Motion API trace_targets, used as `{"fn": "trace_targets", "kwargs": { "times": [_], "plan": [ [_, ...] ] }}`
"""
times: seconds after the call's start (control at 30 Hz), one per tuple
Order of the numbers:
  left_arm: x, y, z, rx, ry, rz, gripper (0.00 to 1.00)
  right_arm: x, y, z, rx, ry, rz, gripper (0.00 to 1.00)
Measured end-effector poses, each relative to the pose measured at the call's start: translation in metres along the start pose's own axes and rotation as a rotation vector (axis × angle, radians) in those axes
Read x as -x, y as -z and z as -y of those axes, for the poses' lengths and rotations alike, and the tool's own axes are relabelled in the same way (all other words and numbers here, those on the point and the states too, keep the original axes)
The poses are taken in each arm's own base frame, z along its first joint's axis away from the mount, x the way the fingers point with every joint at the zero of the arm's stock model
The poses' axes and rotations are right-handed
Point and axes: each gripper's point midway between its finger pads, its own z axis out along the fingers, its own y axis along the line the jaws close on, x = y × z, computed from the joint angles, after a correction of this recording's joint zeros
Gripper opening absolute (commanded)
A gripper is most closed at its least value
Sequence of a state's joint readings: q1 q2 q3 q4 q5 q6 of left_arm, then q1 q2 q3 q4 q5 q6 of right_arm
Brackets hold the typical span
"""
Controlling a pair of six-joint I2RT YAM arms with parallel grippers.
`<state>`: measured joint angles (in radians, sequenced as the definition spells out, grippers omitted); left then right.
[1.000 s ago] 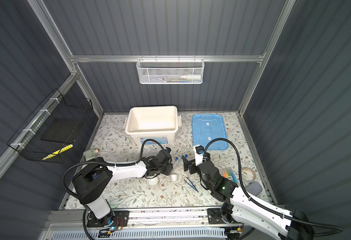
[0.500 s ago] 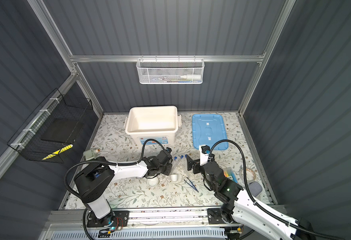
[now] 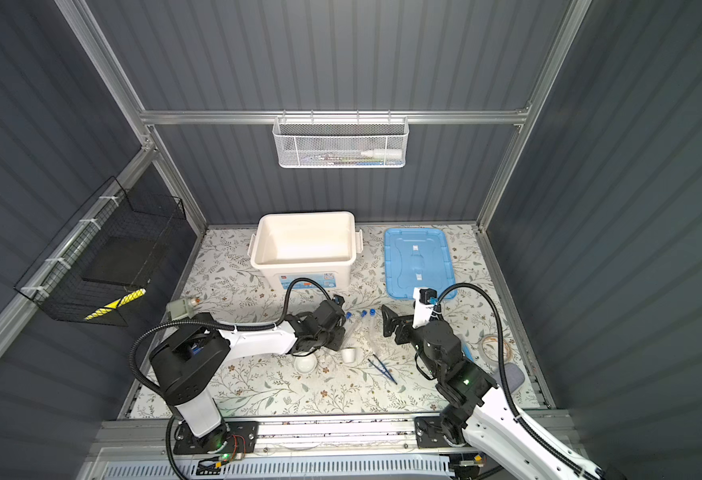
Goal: Organize the chemistry lab equipment
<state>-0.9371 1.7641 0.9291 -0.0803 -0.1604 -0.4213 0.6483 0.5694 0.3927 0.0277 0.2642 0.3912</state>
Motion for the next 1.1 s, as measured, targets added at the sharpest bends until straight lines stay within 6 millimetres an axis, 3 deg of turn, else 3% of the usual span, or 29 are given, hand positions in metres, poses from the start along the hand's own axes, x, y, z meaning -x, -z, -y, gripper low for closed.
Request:
{"fn": "trace_targets", "kwargs": {
  "times": [0.57,0.77,1.1],
  "plan": [
    [0.01,0.008,0.004,-0.023,-0.012,0.043,0.09,-0.003,-0.008,0.013,0.036,-0.126,-0.052,0.98],
    [0.028,0.016,0.011,-0.039,-0.07,0.089,0.09,-0.011,-0.028,0.031,0.041,-0.218,-0.139,0.94],
    [0.059,0.031,0.023,-0.063,-0.167,0.184,0.09,-0.015,-0.06,0.025,0.188,-0.369,-0.269,0.86]
  ]
}}
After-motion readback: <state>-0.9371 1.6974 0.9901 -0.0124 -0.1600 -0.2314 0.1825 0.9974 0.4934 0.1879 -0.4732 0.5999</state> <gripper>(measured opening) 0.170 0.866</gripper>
